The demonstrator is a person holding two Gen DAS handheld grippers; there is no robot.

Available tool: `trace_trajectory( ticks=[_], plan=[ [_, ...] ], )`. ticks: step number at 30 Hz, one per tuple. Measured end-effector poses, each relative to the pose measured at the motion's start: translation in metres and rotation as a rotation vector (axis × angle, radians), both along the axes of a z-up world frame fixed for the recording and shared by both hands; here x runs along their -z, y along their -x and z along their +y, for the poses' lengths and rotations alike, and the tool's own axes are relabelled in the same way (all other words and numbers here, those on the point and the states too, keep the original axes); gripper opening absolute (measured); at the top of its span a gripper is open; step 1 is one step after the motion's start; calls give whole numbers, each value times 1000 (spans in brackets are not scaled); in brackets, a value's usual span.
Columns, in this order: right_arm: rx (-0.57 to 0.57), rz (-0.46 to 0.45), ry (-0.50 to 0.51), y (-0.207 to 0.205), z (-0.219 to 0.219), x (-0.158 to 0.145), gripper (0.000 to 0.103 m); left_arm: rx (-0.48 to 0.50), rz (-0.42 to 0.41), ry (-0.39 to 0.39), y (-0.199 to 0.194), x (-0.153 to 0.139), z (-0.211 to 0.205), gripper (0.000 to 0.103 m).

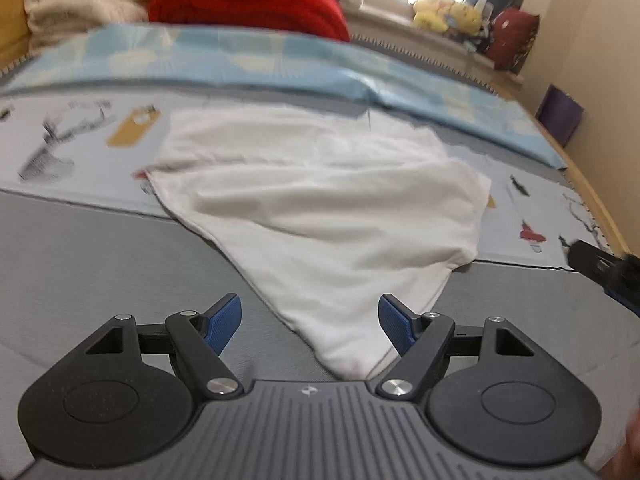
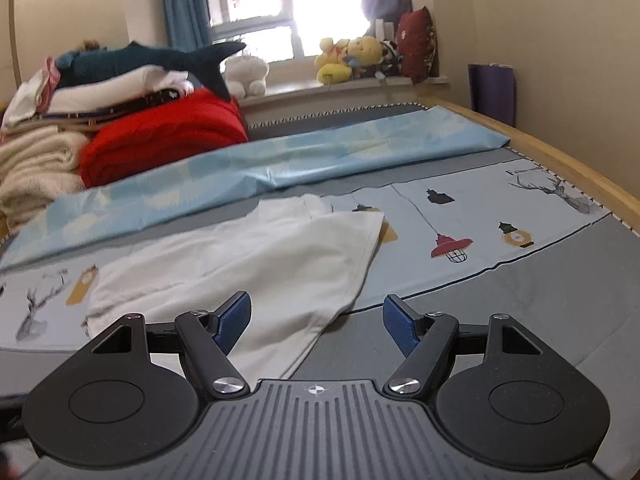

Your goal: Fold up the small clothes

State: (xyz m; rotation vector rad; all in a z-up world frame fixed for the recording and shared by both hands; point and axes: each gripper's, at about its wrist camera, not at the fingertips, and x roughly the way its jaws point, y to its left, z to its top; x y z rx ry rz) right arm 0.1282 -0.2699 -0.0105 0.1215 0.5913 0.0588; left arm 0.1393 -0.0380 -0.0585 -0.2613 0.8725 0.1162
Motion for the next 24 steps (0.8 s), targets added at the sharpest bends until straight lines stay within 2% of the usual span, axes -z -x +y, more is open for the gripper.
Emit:
trace_trajectory(
  ticks=[8,9,11,13,14,15,16,18,22,24],
  plan=[
    [-28,79,51,-13,8,5,75,-44,212,110,-58,79,4,81],
    [-26,90,52,-15,9,5,74,-53,222,122,-60,85,6,81],
    [-24,98,60,-17,9,6,73,-43,201,88,-61,87,3,79],
    [-26,100,65,-18,9,6,62,16,187,1,-62,87,-5,46],
    [-28,99,70,-18,11,5,59,42,190,-57,-61,86,-8,17],
    [-31,98,75,-18,12,5,50,67,186,-84,-59,85,-7,8],
    [-36,98,79,-18,14,5,40,68,191,-68,-57,82,-3,7],
    [-47,94,77,-18,17,3,31,53,207,-32,-50,74,13,5],
    [-41,71,77,-16,23,-2,23,34,238,-31,-29,60,46,4],
    [-33,66,79,-15,28,-4,21,31,261,-57,-19,53,64,4]
  ],
)
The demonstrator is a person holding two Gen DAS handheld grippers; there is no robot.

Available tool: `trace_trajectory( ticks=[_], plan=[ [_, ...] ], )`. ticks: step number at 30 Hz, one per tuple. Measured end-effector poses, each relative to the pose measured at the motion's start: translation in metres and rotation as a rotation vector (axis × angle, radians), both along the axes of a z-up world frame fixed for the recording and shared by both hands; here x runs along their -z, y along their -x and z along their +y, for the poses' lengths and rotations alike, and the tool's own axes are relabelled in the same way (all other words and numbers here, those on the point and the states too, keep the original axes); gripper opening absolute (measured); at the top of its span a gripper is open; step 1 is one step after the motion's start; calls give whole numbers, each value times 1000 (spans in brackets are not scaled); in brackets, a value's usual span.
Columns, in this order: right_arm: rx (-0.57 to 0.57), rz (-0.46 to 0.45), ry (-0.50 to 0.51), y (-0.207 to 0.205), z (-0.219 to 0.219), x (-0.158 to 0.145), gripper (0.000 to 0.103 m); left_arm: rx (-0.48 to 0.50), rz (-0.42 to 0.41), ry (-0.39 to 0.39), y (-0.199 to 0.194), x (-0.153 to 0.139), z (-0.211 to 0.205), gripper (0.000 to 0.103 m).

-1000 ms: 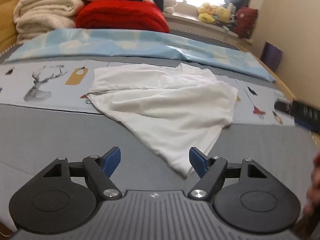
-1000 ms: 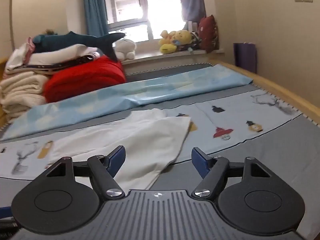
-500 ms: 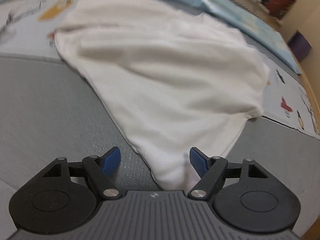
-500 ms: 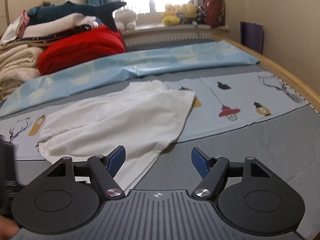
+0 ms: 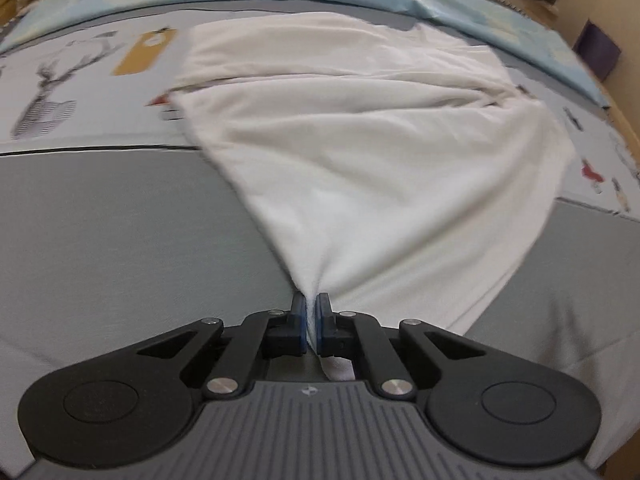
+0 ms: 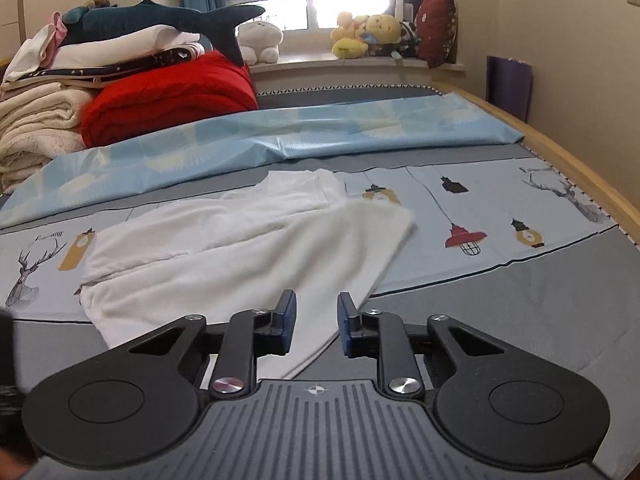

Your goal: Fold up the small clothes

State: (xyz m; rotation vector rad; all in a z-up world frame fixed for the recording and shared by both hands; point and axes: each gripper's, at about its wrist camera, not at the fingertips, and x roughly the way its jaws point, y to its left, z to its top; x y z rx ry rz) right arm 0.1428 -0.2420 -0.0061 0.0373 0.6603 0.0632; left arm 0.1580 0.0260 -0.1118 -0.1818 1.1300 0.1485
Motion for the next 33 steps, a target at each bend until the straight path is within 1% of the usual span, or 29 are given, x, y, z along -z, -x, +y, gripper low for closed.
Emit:
trace_trajectory(
  ticks=[3,6,7,10,11,12,13,14,15,17,19,20,21,22,24,26,29,31,33],
  plan=[
    [14,-8,-11,5,6,-4,19,9,72,-74,19,-4,33,4],
    [22,-10,-30,13,8,-11,19,30,123,-120,40,-6,68,4],
    [25,-13,-36,16,8,-13,19,49,115,-124,48,-10,77,4],
    [25,-27,-33,28,8,-21,19,194,56,-112,72,-31,100,8],
    [25,-30,-27,33,7,-24,19,242,17,-104,82,-44,111,8],
    [20,-35,-29,38,6,-28,19,263,-39,-100,91,-56,123,13],
    [15,-42,-35,43,4,-32,19,269,-131,-105,106,-78,143,20],
    [7,-60,-38,50,2,-39,19,256,-234,-111,125,-102,167,42],
    [3,-84,-40,57,-1,-46,19,239,-309,-113,142,-119,186,63],
    [-14,-156,-50,77,-8,-61,19,183,-487,-131,198,-155,243,75],
    [-32,-217,-51,96,-14,-69,19,116,-570,-184,253,-173,290,75],
    [-35,-233,-52,104,-17,-70,19,52,-600,-217,287,-172,316,76],
    [-34,-241,-59,110,-19,-71,19,-11,-613,-243,314,-168,334,76],
    [-31,-250,-67,114,-20,-72,19,-93,-619,-266,346,-157,354,76],
    [-26,-257,-62,120,-19,-72,19,-258,-601,-312,408,-120,381,76],
    [-18,-257,-50,122,-16,-70,19,-428,-541,-402,462,-77,397,76],
    [-11,-241,-20,121,-10,-67,20,-656,-397,-522,529,-8,407,76],
    [-12,-220,-10,119,-7,-64,19,-757,-318,-576,559,30,412,76],
    [-18,-211,14,117,-4,-62,19,-801,-265,-616,576,58,414,76]
  ],
)
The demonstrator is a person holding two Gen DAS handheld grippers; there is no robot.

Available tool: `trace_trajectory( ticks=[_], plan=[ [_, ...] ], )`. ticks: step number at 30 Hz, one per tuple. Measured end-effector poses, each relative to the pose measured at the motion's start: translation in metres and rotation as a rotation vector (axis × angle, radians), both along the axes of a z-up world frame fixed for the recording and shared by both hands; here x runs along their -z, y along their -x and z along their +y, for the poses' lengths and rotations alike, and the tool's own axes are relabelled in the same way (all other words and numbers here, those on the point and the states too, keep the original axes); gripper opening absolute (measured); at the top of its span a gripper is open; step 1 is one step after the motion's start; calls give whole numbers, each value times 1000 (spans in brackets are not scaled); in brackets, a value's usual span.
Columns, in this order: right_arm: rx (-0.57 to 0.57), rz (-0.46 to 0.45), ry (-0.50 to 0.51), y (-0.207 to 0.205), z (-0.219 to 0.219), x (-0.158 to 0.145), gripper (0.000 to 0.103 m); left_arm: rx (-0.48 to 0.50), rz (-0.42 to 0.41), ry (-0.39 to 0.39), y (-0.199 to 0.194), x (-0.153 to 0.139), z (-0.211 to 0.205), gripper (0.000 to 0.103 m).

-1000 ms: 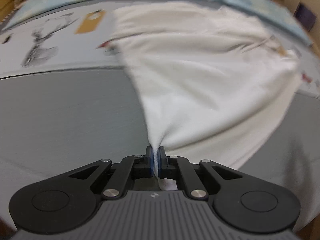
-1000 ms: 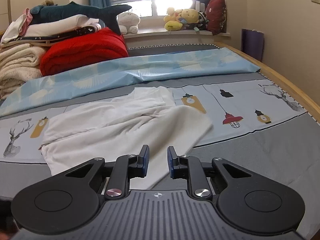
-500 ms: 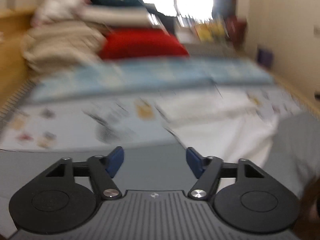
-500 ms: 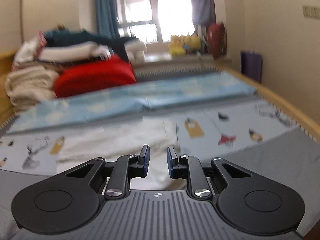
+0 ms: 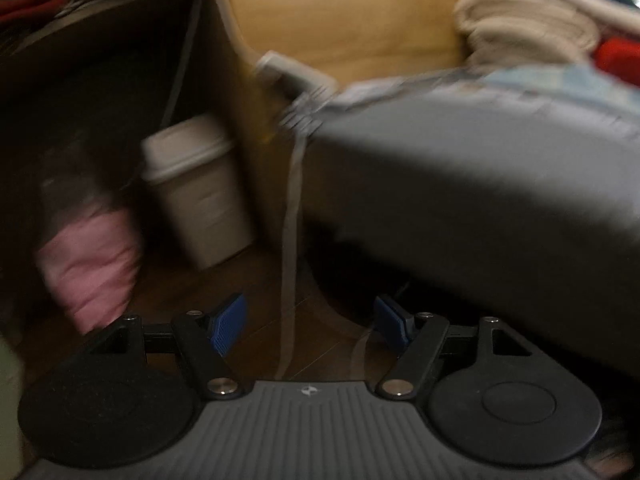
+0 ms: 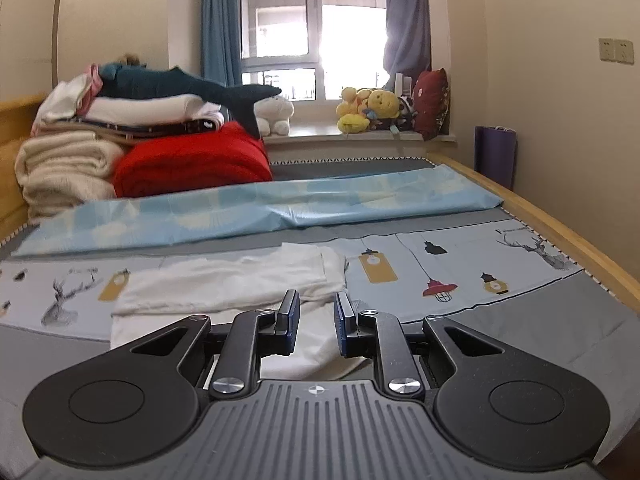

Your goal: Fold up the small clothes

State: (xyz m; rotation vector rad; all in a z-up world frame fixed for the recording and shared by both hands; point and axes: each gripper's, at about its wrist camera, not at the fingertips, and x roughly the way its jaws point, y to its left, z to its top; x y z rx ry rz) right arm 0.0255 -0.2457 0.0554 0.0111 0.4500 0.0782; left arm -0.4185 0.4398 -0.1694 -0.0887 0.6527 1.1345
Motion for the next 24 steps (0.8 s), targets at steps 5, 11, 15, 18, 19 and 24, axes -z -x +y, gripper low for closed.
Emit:
trace_trajectory(
  ticks=[5,11,15,18,19,24],
  plan=[
    [-23,27,73,-5,11,6,20,0,9,-5,14,41,2,77],
    [-24,62,122,-16,21,11,20,-54,48,-16,6,64,24,85],
    [-13,72,120,-20,26,14,20,-102,9,-38,6,52,28,85],
    [-17,75,122,-22,30,15,20,-69,35,-115,0,49,7,86],
    [-21,77,126,-23,32,16,20,-49,51,-125,-3,52,0,86],
    [-44,83,150,-26,39,16,20,-21,138,-129,-15,77,-2,86]
  ],
)
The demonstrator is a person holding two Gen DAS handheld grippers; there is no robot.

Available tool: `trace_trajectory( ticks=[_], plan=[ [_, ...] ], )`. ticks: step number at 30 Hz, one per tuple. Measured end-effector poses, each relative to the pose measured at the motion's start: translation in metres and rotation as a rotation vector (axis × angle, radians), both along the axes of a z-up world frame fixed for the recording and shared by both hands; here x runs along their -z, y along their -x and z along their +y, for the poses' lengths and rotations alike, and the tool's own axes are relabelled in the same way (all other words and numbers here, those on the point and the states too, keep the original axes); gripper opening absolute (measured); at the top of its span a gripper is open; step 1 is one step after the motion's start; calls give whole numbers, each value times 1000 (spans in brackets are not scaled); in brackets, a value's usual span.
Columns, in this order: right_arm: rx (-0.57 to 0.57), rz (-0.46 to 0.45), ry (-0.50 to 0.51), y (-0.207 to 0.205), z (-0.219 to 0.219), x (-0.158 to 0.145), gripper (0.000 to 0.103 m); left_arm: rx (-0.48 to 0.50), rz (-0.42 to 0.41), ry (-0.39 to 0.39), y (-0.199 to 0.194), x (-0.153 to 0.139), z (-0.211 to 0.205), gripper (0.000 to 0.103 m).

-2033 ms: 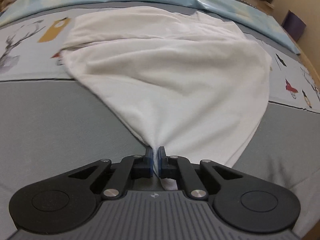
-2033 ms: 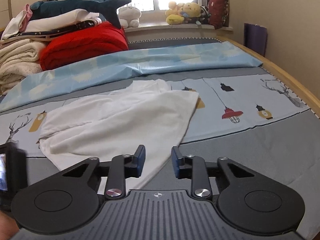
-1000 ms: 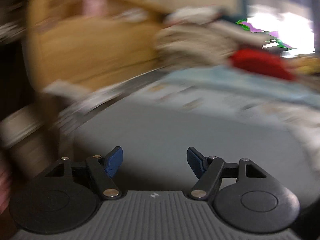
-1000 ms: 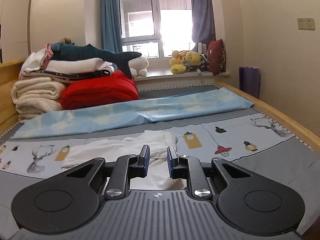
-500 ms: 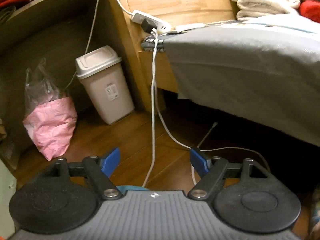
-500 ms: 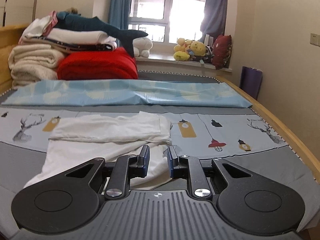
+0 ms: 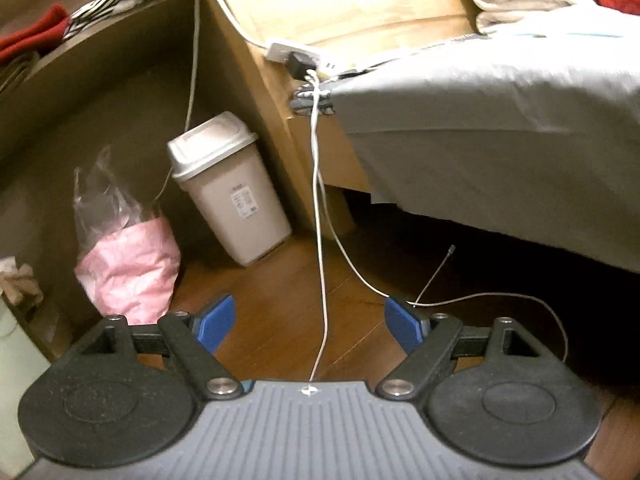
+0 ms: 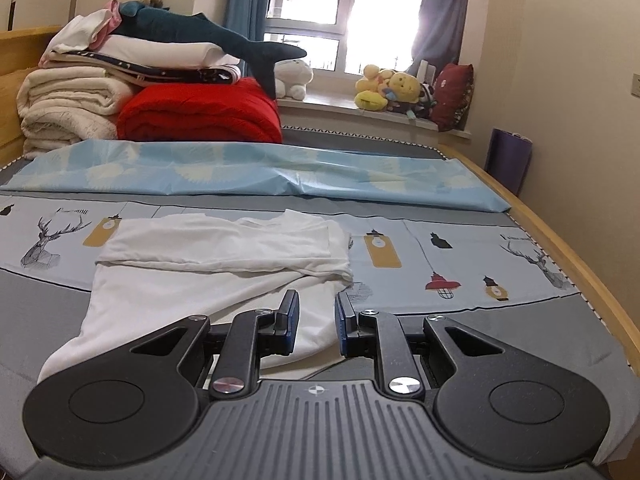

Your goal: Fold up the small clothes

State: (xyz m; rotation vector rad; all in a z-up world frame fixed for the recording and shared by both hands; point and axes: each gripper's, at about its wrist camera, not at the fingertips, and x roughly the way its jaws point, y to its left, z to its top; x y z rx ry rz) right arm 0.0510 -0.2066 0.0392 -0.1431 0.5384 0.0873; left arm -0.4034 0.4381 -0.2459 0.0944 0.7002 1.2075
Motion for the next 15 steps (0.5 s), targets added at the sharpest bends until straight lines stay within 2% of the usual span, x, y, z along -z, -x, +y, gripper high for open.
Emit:
trace_trajectory(
  ticks=[3,6,8,11,15],
  plan=[
    [0,2,1,0,0,-2,20,-26,-33,-36,-4,-9,24,86],
    [2,-3,-4,-1,1,-2,20,-47,-102,-65,-20,-39,41,86],
    [9,-9,-15,-1,0,-3,20,-34,-163,-60,-41,-65,38,86],
    [25,-6,-38,-3,-3,-1,20,19,-214,-69,-91,-104,15,86],
    [23,-3,-56,-8,-3,1,27,132,-318,-41,-173,-167,-26,86]
  ],
)
